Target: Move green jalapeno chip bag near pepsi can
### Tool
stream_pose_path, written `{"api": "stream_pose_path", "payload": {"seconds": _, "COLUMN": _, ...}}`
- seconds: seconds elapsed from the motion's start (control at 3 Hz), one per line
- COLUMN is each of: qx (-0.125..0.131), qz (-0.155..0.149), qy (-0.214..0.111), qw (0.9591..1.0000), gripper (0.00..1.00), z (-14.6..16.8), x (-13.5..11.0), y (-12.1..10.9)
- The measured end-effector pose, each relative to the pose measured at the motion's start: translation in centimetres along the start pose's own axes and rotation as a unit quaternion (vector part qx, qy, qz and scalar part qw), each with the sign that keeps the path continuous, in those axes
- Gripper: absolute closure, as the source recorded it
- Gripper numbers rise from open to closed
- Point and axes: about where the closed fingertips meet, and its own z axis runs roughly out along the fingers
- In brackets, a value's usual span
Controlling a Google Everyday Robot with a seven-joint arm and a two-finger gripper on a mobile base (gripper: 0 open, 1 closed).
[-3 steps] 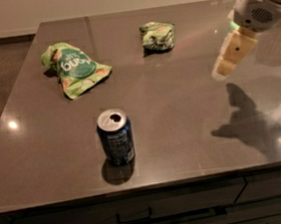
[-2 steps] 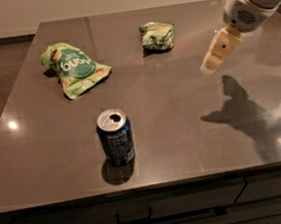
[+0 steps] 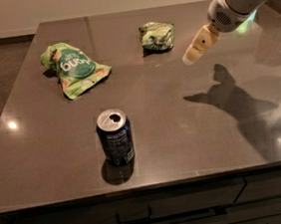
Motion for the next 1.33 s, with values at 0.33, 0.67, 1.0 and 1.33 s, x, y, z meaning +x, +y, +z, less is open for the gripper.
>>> {"api": "stream_pose_path", "payload": {"seconds": 0.33, "qx": 0.003, "qz": 0.018, "qy": -0.031, "qw": 0.9993, "gripper": 0.00, "z": 2.3, "x": -1.6, "y": -0.9}}
{"api": "stream_pose_path", "payload": {"seconds": 0.67, "qx": 0.006, "qz": 0.040, "qy": -0.066, "qw": 0.9970, "gripper": 0.00, "z": 4.8, "x": -3.4, "y": -2.2}}
{"api": "stream_pose_path", "payload": {"seconds": 1.0, "qx": 0.009, "qz": 0.060, "qy": -0.093, "qw": 0.9938, "gripper": 0.00, "z": 7.5, "x": -5.6, "y": -3.4}}
{"api": "stream_pose_path", "payload": {"seconds": 1.33, "qx": 0.009, "qz": 0.060, "qy": -0.093, "qw": 0.9938, "gripper": 0.00, "z": 7.5, "x": -5.6, "y": -3.4}}
